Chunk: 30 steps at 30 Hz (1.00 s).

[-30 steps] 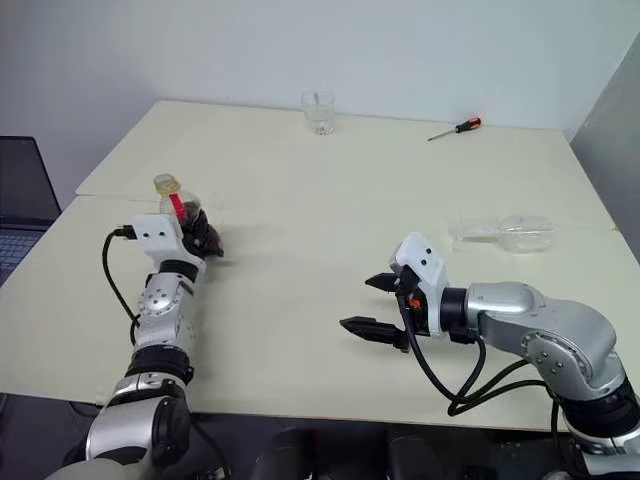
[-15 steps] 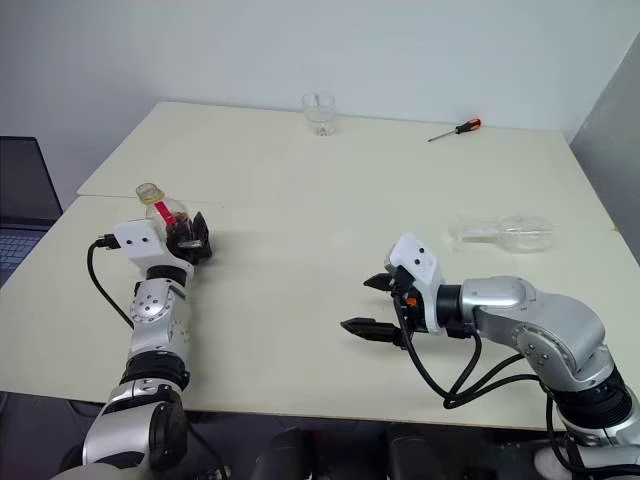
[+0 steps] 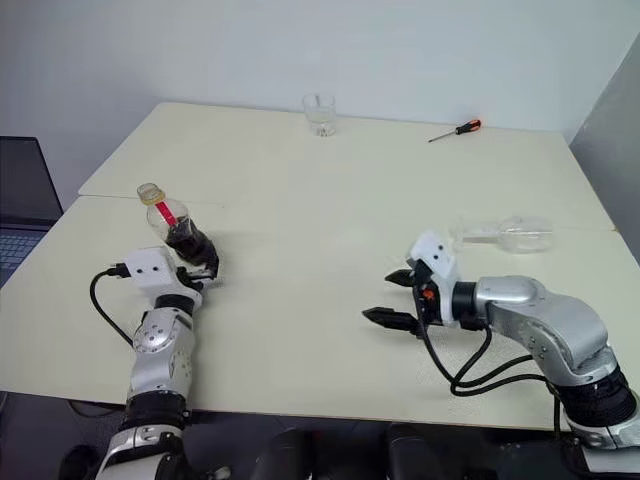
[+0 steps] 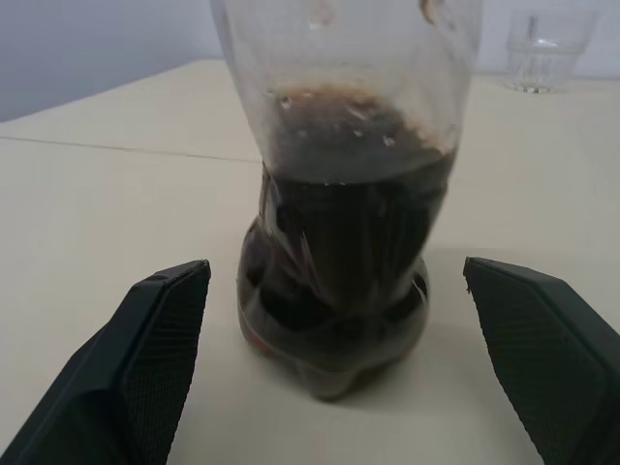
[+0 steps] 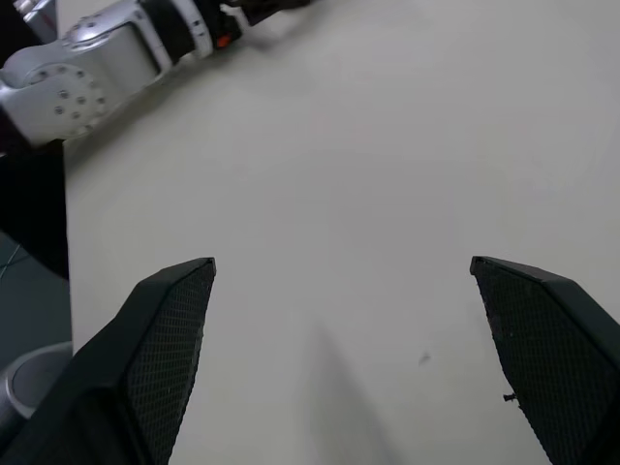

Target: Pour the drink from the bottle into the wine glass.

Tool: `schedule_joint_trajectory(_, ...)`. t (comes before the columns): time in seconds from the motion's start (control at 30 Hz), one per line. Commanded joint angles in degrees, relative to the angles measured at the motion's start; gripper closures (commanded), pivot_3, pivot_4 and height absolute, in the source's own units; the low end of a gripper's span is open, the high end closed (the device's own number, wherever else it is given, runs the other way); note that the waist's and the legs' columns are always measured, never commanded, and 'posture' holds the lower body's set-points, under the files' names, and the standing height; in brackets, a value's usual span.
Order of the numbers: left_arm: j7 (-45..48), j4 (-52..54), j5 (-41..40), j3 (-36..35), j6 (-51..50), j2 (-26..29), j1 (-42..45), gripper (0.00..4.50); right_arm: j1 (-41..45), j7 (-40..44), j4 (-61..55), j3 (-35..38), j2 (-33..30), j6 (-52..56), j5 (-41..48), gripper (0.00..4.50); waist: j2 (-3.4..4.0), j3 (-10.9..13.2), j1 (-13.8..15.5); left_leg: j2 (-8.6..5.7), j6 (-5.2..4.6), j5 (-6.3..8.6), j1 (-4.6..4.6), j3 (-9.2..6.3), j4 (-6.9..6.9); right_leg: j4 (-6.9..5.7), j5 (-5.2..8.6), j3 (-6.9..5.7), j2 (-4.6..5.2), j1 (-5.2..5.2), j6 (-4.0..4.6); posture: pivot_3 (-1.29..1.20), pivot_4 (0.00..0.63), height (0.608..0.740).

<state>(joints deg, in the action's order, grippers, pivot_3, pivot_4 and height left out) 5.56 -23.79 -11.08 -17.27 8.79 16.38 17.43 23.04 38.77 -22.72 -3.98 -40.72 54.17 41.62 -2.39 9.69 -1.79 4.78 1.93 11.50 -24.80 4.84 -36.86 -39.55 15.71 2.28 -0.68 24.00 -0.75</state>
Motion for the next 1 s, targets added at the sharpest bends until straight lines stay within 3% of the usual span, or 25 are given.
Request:
schedule_joint_trajectory(0.03, -0.49, 4.82, -0.30, 0.00, -2.18, -0.76, -2.82, 0.02, -0.16, -0.29, 1.01, 7.33, 2.72, -1.45, 3.60, 0.00, 0.00, 0.00, -0.09, 0.01, 0.00, 0.00, 0.01, -0.01, 0.00, 0.00, 0.00, 0.01, -0.01, 0.00, 0.00, 0.00, 0.150, 0.740)
schedule_joint_trajectory(0.13, -0.17, 10.40, -0.73, 1.01, -5.16, -2.27, -7.03, 0.02, -1.47, -2.44, 2.87, 12.71, 5.90, -1.16, 5.94, 0.00, 0.01, -0.04, -0.08, 0.02, 0.00, 0.00, 0.02, -0.02, 0.02, -0.01, 0.00, 0.03, -0.03, -0.02, 0.00, 0.00, 0.150, 0.740)
schedule_joint_trajectory(0.27, 5.13, 18.85, 0.18, 7.82, -9.74, -3.64, -14.32, 0.02, -2.79, -12.42, 7.69, 22.18, 13.90, -0.16, 10.33, 0.00, 0.17, -0.20, -0.02, 0.00, 0.01, 0.01, 0.14, -0.02, 0.01, 0.13, 0.00, 0.08, 0.04, -0.27, 0.00, 0.00, 0.150, 0.740)
schedule_joint_trajectory(0.43, 17.55, 20.61, 1.25, 17.10, -11.79, -0.09, -13.04, 0.02, -7.61, -23.23, 7.69, 32.72, 23.36, 1.74, 28.05, 0.00, 0.92, -0.66, 0.49, -0.10, 0.00, 0.01, 0.27, 0.04, 0.08, 0.34, 0.13, -0.07, 0.14, -0.56, -0.19, 0.00, 0.150, 0.740)
schedule_joint_trajectory(0.7, 34.79, 25.73, -2.50, 23.72, -20.11, 6.24, -2.85, 0.02, -8.10, -36.88, 11.78, 35.33, 28.07, -2.29, 32.11, 0.00, 0.97, -0.67, -0.29, -0.09, -0.25, 0.14, 0.30, -0.05, 0.10, 0.50, 0.12, 0.06, 0.05, -0.63, -0.25, 0.00, 0.150, 0.740)
schedule_joint_trajectory(1.0, 41.70, 29.37, -2.22, 25.79, -23.73, 10.82, 4.30, 0.02, -0.52, -48.42, 26.02, 37.09, 29.01, -9.86, 28.04, 0.00, 1.01, -0.67, -0.55, -0.04, -0.25, 0.14, 0.42, -0.04, 0.35, 0.56, 0.14, 0.20, -0.11, -0.58, -0.19, 0.00, 0.150, 0.740)
